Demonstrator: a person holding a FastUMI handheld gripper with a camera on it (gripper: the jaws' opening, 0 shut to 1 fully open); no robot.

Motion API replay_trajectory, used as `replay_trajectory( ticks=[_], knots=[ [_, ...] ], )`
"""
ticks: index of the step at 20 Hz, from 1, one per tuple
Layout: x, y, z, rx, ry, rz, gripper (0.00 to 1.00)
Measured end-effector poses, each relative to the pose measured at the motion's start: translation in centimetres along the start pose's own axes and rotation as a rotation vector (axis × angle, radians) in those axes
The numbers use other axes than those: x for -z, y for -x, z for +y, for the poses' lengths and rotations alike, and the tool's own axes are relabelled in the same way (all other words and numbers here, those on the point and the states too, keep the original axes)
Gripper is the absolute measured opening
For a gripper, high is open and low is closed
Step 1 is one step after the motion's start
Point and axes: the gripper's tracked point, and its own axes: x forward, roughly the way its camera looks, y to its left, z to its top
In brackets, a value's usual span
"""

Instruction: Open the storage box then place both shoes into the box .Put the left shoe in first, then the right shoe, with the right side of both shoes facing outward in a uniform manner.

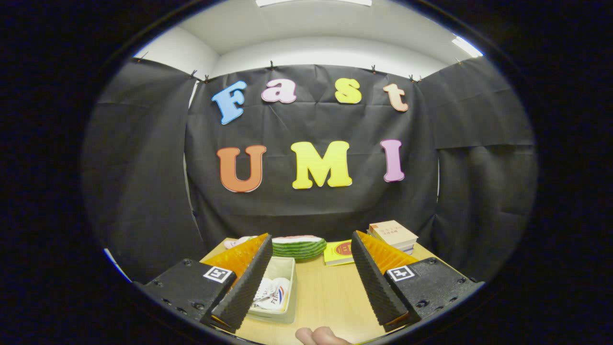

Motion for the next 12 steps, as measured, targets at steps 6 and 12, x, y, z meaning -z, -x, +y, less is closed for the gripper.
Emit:
replay_trajectory(
  ticks=[6, 12],
  knots=[
    [-1.6, 3.7, -3.4, 0.035, 0.011, -0.097, 1.00],
    [-1.5, 6.0, -1.9, -0.030, 0.061, -0.125, 1.00]
  ],
)
